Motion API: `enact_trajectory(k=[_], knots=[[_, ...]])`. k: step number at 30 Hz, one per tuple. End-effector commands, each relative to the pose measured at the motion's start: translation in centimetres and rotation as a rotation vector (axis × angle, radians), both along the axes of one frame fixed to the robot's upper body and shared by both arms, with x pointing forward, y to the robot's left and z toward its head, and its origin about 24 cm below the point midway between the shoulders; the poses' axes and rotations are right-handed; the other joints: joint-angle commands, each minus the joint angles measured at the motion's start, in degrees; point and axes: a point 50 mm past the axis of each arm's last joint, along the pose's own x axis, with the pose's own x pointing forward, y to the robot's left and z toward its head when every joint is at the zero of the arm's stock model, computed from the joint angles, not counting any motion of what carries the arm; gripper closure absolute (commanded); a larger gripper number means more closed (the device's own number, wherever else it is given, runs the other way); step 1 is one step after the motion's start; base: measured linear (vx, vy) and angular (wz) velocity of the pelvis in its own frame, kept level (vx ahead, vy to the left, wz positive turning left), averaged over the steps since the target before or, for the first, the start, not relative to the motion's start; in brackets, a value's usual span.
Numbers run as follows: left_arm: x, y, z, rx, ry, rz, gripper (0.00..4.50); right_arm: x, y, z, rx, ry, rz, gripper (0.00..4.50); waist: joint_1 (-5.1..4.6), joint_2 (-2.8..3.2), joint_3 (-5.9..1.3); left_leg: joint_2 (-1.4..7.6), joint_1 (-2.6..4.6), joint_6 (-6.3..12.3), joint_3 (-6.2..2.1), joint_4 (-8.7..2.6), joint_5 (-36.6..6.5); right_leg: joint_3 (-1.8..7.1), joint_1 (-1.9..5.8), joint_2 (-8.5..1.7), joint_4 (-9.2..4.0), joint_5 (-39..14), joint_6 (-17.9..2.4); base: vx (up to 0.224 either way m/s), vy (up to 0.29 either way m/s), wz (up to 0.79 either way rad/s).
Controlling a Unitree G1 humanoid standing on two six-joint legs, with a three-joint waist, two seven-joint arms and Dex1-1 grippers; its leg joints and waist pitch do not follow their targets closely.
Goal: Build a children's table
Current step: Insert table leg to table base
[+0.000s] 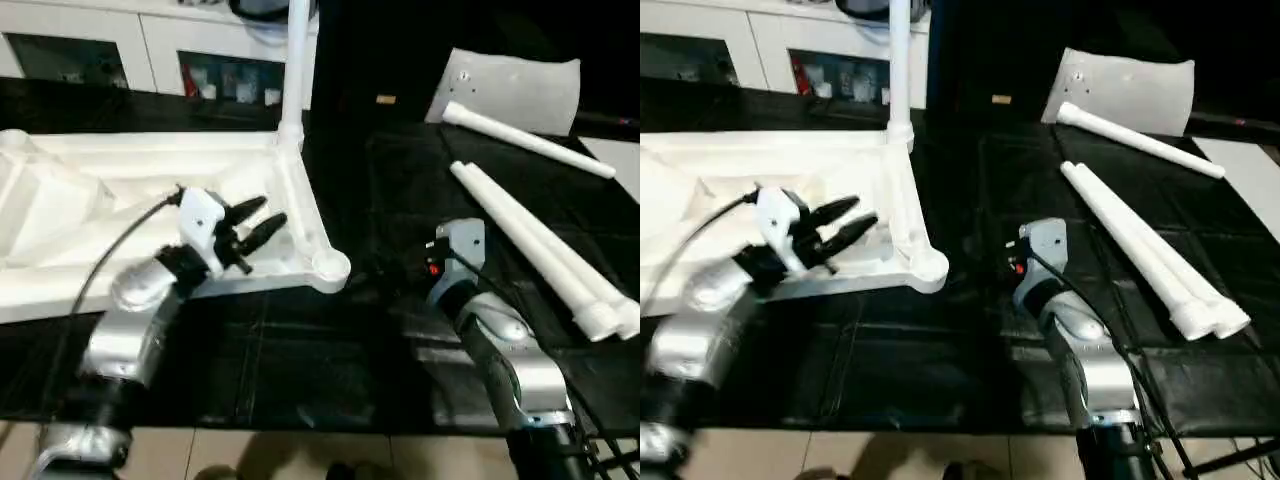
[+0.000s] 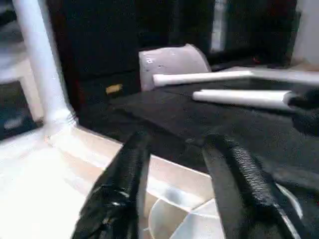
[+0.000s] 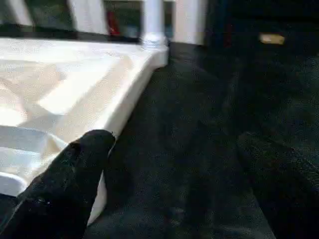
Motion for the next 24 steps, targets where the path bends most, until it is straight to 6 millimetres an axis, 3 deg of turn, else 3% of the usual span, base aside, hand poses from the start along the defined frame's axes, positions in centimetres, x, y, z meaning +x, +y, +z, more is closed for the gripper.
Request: enact_trajectory(k=[1, 2, 4, 6, 8, 9, 12, 13, 15, 17, 24], knots=[[-0.7, -1.2, 0.9, -0.018, 0.005, 0.029, 2.15, 0.9, -2.6, 1.5, -0.066, -0.008, -0.137, 0.0, -0.33, 0.25, -3.97, 1.88, -0.3, 0.15, -0.16, -3.7, -10.6, 2.68, 3.66, -3.67, -4.86, -25.9, -3.5, 0.0, 0.0, 0.0], [-1.1, -1.5, 1.0, 0.0, 0.01, 0.023, 2.05, 1.1, -3.2, 1.7, -0.084, -0.002, -0.164, 0.0, -0.42, 0.23, -4.0, 1.5, -0.13, 0.63, 0.04, -3.55, -10.6, 2.64, 3.32, -3.34, -5.23, -26.8, -2.1, 0.0, 0.0, 0.0], [-1.6, -2.0, 0.9, 0.049, 0.011, -0.001, 2.05, 1.5, -3.9, 2.0, -0.107, 0.011, -0.182, 0.0, -0.75, 0.21, -3.99, 1.22, -0.44, 1.1, 0.03, -3.53, -10.7, 2.54, 3.31, -2.93, -5.34, -27.0, -0.2, 0.0, 0.0, 0.0], [-2.3, -2.9, 0.8, 0.125, 0.03, -0.051, 2.05, 2.2, -5.5, 2.4, -0.152, 0.044, -0.225, 0.0, -0.85, -0.02, -4.03, 0.76, -0.51, 1.52, 0.04, -3.16, -11.3, 2.26, 3.24, -2.94, -6.02, -31.4, 2.9, 0.0, 0.0, 0.0], [-2.8, -3.5, 0.8, 0.132, 0.048, -0.094, 2.05, 2.7, -6.8, 2.6, -0.192, 0.074, -0.258, 0.0, -0.82, -0.04, -3.98, 0.64, -0.37, 1.62, 0.12, -2.98, -11.2, 2.21, 2.91, -2.89, -6.38, -32.3, 3.6, 0.0, 0.0, 0.0], [-3.3, -4.0, 1.1, 0.093, 0.072, -0.131, 2.05, 3.1, -8.0, 2.6, -0.223, 0.114, -0.293, 0.0, -1.04, -0.01, -4.21, 0.7, -0.6, 1.38, -0.1, -2.96, -10.9, 1.96, 3.17, -2.87, -5.94, -31.5, 2.9, 0.0, 0.0, 0.0], [-4.0, -4.7, 1.6, 0.118, 0.073, -0.204, 2.05, 3.7, -9.4, 2.5, -0.267, 0.169, -0.307, 0.0, -1.06, 0.05, -4.27, 0.86, -0.54, 1.77, 0.08, -2.8, -10.9, 2.04, 2.84, -2.54, -5.63, -27.3, 0.6, 0.0, 0.0, 0.0], [-4.5, -5.0, 1.8, 0.149, 0.075, -0.251, 2.05, 3.9, -10.0, 2.2, -0.283, 0.219, -0.302, 0.0, -1.06, 0.36, -4.25, 0.88, -0.48, 1.77, -0.02, -2.83, -11.3, 1.98, 2.84, -2.6, -5.42, -27.1, 0.2, 0.0, 0.0, 0.0], [-4.8, -5.2, 1.8, 0.167, 0.078, -0.282, 1.85, 4.1, -10.7, 2.1, -0.314, 0.246, -0.309, 0.0, -1.22, 0.18, -4.3, 0.74, -0.55, 2.03, 0.06, -2.58, -11.7, 1.9, 2.94, -2.62, -5.64, -27.8, 0.1, 0.0, 0.0, 0.0], [-5.1, -5.5, 1.9, 0.162, 0.1, -0.302, 1.75, 4.6, -11.7, 2.0, -0.342, 0.283, -0.305, 0.0, -1.23, 0.51, -4.44, 0.81, -0.67, 1.85, 0.04, -2.54, -11.2, 1.87, 3.1, -2.63, -5.41, -26.5, -0.8, 0.0, 0.0, 0.0], [-5.2, -5.7, 2.0, 0.209, 0.114, -0.308, 1.23, 5.3, -14.0, 1.8, -0.389, 0.353, -0.35, 0.0, -0.95, 0.22, -4.61, 0.84, -0.89, 2.12, 0.14, -2.28, -10.1, 1.77, 3.36, -2.65, -5.12, -24.3, -2.4, 0.0, 0.0, 0.0]])
